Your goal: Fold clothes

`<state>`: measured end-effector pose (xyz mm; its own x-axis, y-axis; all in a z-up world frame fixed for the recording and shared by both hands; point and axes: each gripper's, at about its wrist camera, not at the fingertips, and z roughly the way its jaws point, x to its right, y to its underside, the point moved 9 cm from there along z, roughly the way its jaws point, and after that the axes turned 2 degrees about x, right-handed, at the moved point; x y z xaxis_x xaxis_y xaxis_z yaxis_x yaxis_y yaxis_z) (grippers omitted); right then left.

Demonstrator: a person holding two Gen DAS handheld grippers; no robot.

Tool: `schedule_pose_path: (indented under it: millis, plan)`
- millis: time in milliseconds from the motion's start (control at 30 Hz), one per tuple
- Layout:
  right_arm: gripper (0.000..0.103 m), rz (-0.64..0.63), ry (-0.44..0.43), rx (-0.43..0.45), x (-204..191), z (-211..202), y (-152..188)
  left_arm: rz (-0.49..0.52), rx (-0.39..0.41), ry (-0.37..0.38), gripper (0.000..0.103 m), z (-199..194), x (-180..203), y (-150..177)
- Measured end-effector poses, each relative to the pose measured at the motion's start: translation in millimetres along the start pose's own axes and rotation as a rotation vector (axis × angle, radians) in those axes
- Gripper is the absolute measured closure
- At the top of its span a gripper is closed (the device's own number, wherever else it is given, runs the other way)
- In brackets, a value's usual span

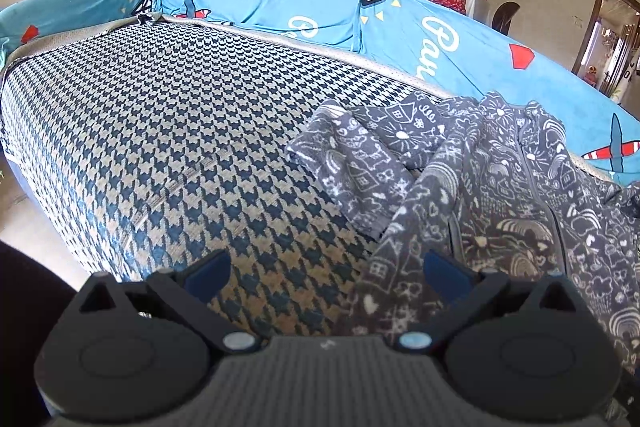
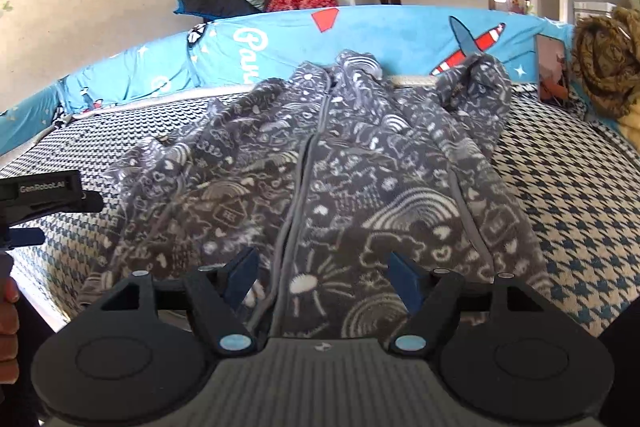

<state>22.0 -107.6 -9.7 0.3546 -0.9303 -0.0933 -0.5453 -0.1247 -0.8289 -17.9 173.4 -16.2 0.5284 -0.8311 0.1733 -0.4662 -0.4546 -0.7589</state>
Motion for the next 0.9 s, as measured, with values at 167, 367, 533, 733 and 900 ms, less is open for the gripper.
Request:
schedule_pose_path:
  millis: [167,367,533,733,900]
  plan:
    - [0.031,-0.004,-0.146,-0.063,-21,16,-10,0.031,0.024,-0.015,0.000,7,2,-18]
    - [0.031,-0.066,-0.230,-0.113,-34,41,-26,0.060,-0.006,-0.001,0.000,33,9,-36]
    - [0.031,-0.055,-0.239,-0.157,-27,66,-37,0.069,-0.060,0.020,0.000,59,17,-51]
    - [0.030,0.076,-0.244,-0.220,-16,89,-37,0.099,-0.096,0.021,0.000,91,26,-73]
    - [0.025,0.076,-0.233,-0.221,-19,92,-35,0.088,-0.160,0.023,0.000,121,35,-83]
